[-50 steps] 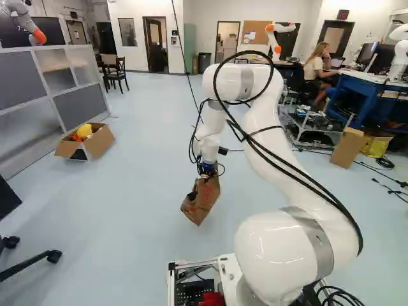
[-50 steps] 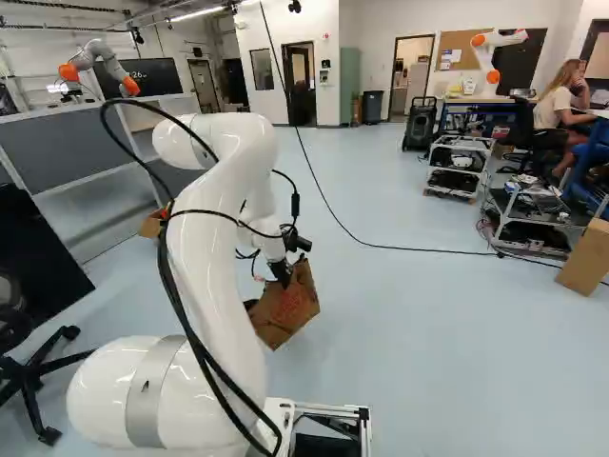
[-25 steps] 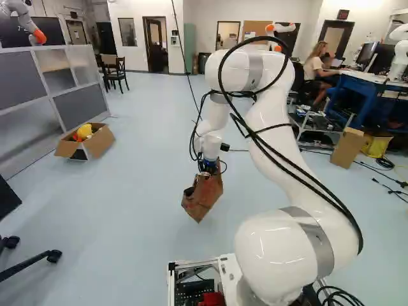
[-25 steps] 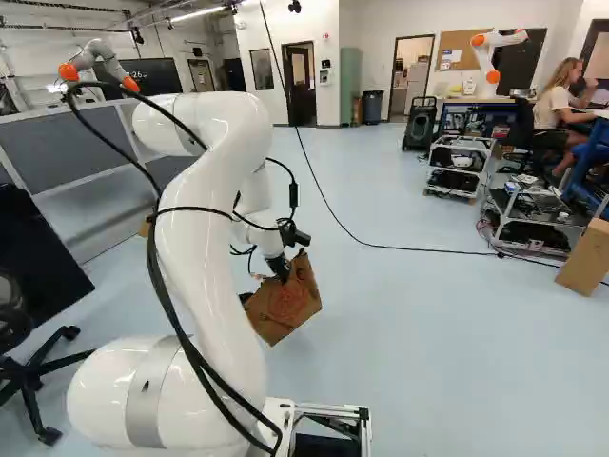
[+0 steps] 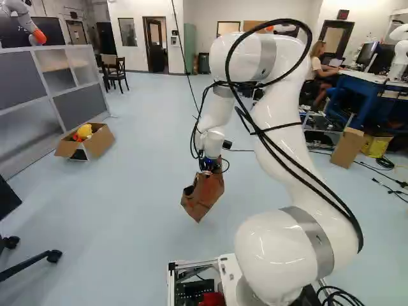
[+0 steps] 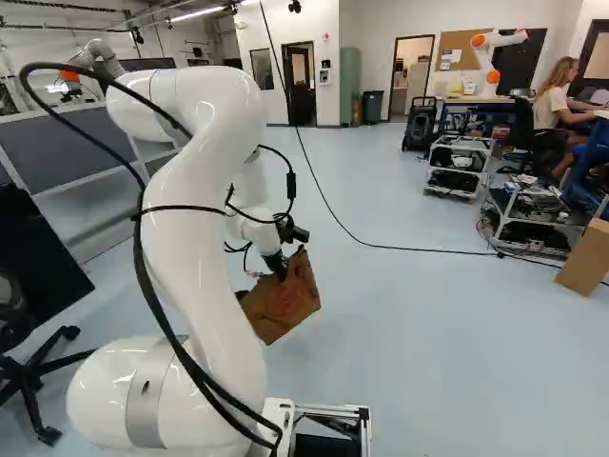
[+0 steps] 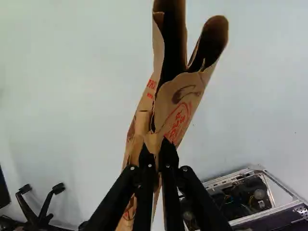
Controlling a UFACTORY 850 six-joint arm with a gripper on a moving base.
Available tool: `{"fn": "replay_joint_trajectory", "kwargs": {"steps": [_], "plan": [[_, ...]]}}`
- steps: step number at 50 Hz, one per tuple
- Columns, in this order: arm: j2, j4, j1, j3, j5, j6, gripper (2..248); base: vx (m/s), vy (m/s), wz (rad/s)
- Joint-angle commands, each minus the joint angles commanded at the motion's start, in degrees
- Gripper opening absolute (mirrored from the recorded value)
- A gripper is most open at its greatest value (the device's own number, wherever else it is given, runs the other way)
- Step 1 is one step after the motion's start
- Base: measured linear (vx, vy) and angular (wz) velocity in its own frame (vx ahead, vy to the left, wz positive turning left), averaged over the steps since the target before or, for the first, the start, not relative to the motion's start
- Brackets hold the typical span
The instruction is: Pick up the grocery bag from the ground
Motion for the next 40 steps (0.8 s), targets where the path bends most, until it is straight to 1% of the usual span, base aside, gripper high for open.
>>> {"fn": "replay_joint_trajectory", "kwargs": {"steps": [40], "plan": [[12.29, 0.00, 0.50, 9.72, 0.00, 0.00, 21, 0.000, 0.000, 0.000]]}}
